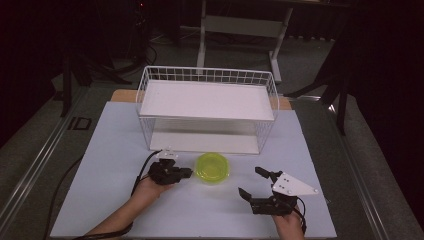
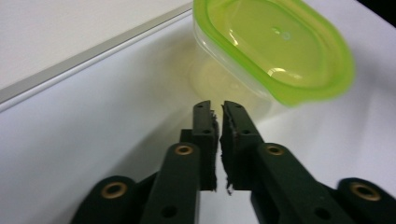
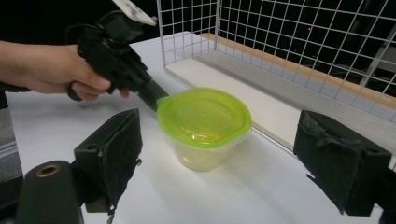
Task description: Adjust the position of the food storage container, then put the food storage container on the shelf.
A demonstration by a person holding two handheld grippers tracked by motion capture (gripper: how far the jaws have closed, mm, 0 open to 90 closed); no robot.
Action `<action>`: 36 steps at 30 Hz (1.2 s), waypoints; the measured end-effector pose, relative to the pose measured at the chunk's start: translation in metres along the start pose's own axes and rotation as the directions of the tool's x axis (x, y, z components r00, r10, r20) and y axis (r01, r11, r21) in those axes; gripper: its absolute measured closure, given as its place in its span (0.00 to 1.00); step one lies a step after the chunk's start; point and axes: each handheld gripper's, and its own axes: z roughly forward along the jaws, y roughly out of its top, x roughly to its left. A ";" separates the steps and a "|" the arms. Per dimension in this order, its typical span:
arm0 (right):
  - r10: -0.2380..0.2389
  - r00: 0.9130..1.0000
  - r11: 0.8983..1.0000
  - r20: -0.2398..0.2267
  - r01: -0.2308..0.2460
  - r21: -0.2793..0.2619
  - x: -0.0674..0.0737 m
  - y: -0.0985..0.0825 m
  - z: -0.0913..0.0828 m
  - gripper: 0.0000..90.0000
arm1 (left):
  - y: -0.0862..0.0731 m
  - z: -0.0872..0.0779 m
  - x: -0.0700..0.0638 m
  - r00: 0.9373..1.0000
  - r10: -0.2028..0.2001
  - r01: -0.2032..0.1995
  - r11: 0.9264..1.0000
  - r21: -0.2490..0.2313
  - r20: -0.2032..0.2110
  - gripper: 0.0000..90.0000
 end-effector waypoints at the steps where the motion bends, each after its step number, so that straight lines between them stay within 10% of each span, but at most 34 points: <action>1: -0.002 1.000 1.000 0.016 0.002 0.004 0.000 0.000 0.000 0.17 | -0.002 -0.005 -0.001 1.000 0.001 -0.001 1.000 -0.007 -0.001 0.77; 10: -0.018 0.994 1.000 0.108 0.017 0.012 0.003 0.003 -0.004 0.24 | -0.012 -0.039 -0.013 0.999 0.036 -0.035 0.993 -0.114 0.005 0.10; 20: -0.077 0.997 0.995 0.011 0.076 0.068 0.025 0.007 0.005 0.24 | -0.005 -0.062 -0.029 0.996 0.085 -0.090 0.961 -0.262 -0.029 0.03; 29: -0.099 0.995 0.992 0.008 0.098 0.076 0.031 0.019 0.015 0.27 | 0.015 -0.065 -0.041 0.988 0.153 -0.145 0.963 -0.226 0.015 0.03; 36: -0.049 0.998 0.997 0.032 0.047 0.057 0.018 0.034 0.022 0.23 | 0.035 -0.061 -0.041 0.995 0.090 -0.080 0.970 -0.229 0.031 0.06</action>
